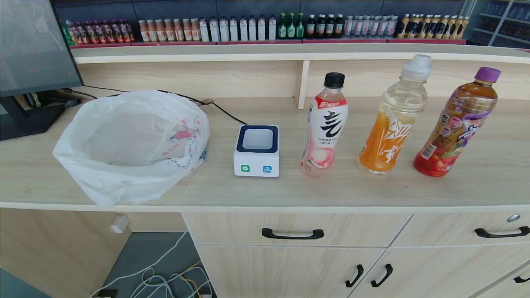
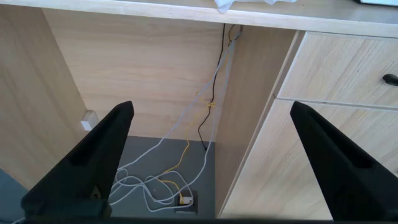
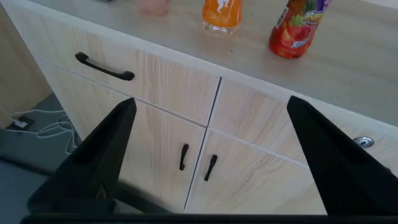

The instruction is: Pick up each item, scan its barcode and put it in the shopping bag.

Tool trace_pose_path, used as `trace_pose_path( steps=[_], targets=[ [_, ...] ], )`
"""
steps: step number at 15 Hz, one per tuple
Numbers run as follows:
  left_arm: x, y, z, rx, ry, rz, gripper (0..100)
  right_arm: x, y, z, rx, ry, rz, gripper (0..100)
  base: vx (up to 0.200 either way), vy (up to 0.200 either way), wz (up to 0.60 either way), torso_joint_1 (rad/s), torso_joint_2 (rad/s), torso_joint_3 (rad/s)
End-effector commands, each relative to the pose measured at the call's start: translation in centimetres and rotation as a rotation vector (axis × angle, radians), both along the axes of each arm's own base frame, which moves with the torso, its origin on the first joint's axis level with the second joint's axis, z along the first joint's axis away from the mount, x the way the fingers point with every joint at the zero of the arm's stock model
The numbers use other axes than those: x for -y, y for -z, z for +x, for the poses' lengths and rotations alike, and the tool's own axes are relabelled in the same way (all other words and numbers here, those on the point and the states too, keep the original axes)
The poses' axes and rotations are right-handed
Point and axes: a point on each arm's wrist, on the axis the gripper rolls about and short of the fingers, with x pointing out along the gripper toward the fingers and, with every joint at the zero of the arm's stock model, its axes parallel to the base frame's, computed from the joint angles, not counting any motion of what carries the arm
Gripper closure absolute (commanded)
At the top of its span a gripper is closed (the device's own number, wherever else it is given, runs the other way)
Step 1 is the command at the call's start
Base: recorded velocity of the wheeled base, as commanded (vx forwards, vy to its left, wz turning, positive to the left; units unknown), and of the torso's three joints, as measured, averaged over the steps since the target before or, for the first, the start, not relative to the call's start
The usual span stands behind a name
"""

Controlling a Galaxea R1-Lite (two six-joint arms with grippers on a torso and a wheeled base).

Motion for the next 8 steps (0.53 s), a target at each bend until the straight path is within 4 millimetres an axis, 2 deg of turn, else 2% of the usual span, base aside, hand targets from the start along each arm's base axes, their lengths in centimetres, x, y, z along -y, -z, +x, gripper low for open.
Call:
trace_pose_path(
  steps=[1,4,8],
  targets=[
    [0.0,0.0,0.0,0.000,0.000,0.001,0,0.0,-2.3,3.6,-0.092,0.006,-0.056,0,0.000,0.000,0.00,0.000,0.00,0.000],
    [0.0,0.0,0.0,0.002,0.000,-0.001,0,-0.1,-4.1,6.7,-0.120,-0.010,-0.081,0,0.000,0.000,0.00,0.000,0.00,0.000],
    [0.0,0.0,0.0,0.002,0.000,-0.001,0,-2.2,-5.5,11.7,0.025,-0.124,-0.135,0,0.000,0.000,0.00,0.000,0.00,0.000]
  ],
)
